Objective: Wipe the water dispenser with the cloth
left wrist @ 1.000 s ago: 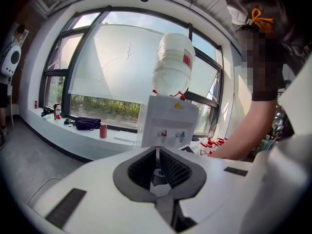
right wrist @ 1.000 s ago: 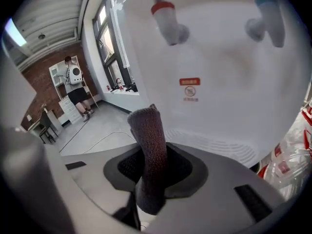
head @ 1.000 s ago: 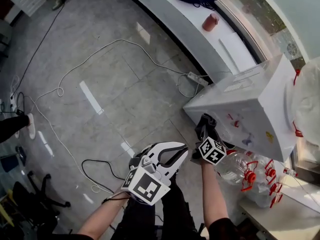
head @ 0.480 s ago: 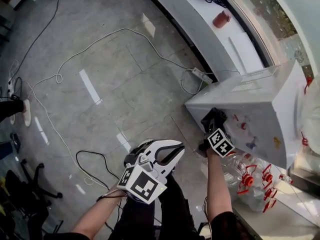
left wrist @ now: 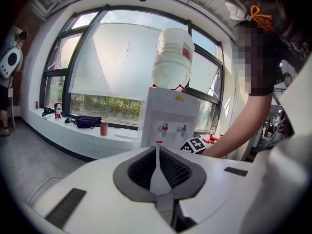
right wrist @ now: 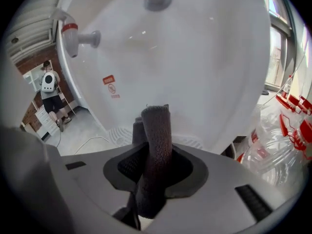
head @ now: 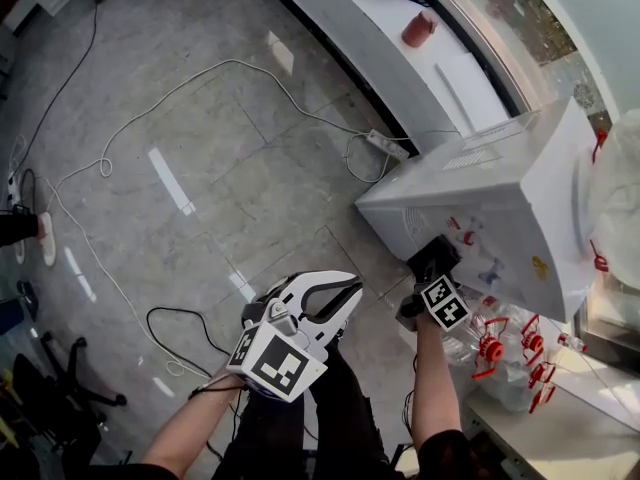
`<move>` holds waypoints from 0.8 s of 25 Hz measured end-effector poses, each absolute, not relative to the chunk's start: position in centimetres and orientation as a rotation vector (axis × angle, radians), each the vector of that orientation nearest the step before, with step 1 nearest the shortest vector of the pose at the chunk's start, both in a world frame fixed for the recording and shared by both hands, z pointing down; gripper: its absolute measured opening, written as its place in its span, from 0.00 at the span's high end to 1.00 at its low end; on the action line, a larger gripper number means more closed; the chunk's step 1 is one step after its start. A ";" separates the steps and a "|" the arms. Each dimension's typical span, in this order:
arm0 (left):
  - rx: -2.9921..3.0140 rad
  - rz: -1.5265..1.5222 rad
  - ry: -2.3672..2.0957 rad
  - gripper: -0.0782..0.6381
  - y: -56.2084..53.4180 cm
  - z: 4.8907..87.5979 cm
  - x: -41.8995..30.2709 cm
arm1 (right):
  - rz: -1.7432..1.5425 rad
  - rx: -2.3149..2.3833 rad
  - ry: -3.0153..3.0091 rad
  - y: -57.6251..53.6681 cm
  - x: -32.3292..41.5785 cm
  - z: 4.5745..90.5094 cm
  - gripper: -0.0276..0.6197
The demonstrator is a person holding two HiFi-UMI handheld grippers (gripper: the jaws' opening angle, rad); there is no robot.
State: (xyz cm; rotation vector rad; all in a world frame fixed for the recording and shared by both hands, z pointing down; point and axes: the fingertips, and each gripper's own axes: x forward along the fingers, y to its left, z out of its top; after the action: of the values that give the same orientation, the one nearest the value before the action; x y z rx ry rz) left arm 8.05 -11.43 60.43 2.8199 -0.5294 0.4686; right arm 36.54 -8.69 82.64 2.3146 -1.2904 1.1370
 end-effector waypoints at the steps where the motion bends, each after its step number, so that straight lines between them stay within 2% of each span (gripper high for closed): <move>1: 2.819 0.468 -0.527 0.85 -11.3 60.4 8.3 | 1.131 2.325 -1.262 -7.8 37.4 82.5 0.78; 6: 2.826 0.459 -0.493 0.85 -10.0 60.3 9.5 | 1.105 2.379 -1.126 -3.1 41.8 81.8 0.79; 12: 2.848 0.455 -0.451 0.85 -8.5 59.8 11.0 | 1.012 2.195 -1.216 -1.7 42.1 81.9 0.78; 16: 2.854 0.455 -0.483 0.85 -8.8 60.0 10.8 | 1.003 2.167 -1.284 -2.1 39.8 82.2 0.79; 20: 2.861 0.450 -0.522 0.85 -9.6 60.6 9.9 | 0.913 1.960 -1.476 -4.2 33.8 83.7 0.79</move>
State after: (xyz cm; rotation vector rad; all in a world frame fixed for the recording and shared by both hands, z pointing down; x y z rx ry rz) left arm 9.93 -9.59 60.60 2.8614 -0.5225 0.4502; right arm 33.85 -4.15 83.70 1.9597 -1.4758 0.9133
